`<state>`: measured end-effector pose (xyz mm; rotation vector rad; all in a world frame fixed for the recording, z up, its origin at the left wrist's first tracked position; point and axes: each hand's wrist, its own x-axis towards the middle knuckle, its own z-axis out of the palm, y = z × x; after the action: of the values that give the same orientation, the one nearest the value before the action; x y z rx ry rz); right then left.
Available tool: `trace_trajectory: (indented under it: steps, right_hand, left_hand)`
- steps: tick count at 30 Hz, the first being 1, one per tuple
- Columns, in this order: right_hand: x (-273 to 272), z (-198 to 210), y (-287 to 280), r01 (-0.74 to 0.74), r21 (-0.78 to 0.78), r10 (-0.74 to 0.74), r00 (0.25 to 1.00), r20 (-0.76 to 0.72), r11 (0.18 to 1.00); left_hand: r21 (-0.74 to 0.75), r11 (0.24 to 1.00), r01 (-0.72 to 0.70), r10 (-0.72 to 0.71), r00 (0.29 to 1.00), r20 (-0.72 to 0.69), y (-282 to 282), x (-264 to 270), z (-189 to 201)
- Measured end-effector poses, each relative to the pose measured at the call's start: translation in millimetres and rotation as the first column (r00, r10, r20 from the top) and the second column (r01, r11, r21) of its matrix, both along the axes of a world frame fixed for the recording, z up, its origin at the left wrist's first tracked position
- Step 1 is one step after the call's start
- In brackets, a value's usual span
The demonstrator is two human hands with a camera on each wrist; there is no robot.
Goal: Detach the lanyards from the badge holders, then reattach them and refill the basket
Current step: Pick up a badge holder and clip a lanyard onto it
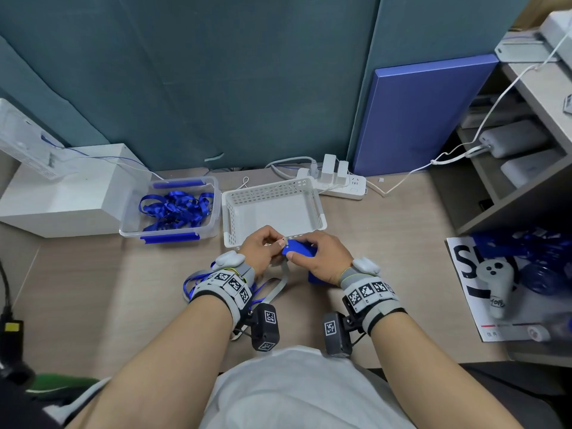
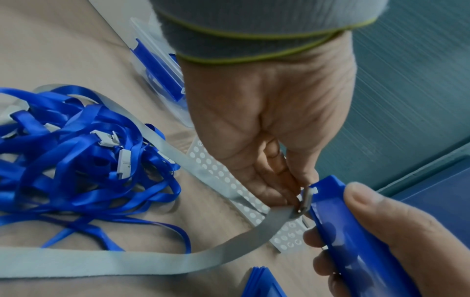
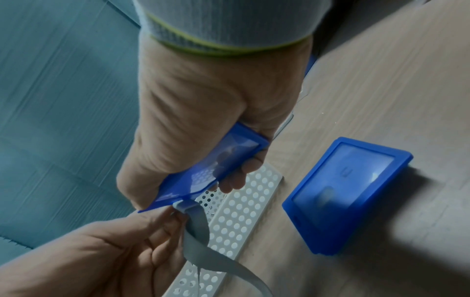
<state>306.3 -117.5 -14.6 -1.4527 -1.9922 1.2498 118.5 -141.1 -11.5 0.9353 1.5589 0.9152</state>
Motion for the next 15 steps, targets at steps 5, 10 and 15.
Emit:
trace_trajectory:
  steps: [5,10,15]
  right_hand:
    - [1,-5,1,0.036,-0.028,-0.036,0.999,-0.016,0.999]
    - [5,-9,2,0.062,-0.039,-0.063,0.998,-0.022,0.997]
    - [4,-12,1,0.079,-0.066,-0.081,0.996,-0.039,0.995]
  left_hand:
    - [-0.024,1.000,0.019,-0.017,0.997,0.082,-1,3,-1]
    - [-0.052,0.997,0.059,-0.054,0.995,0.083,-2,7,0]
    - [-0.041,0.995,0.093,-0.093,0.996,-0.016,-3,6,2]
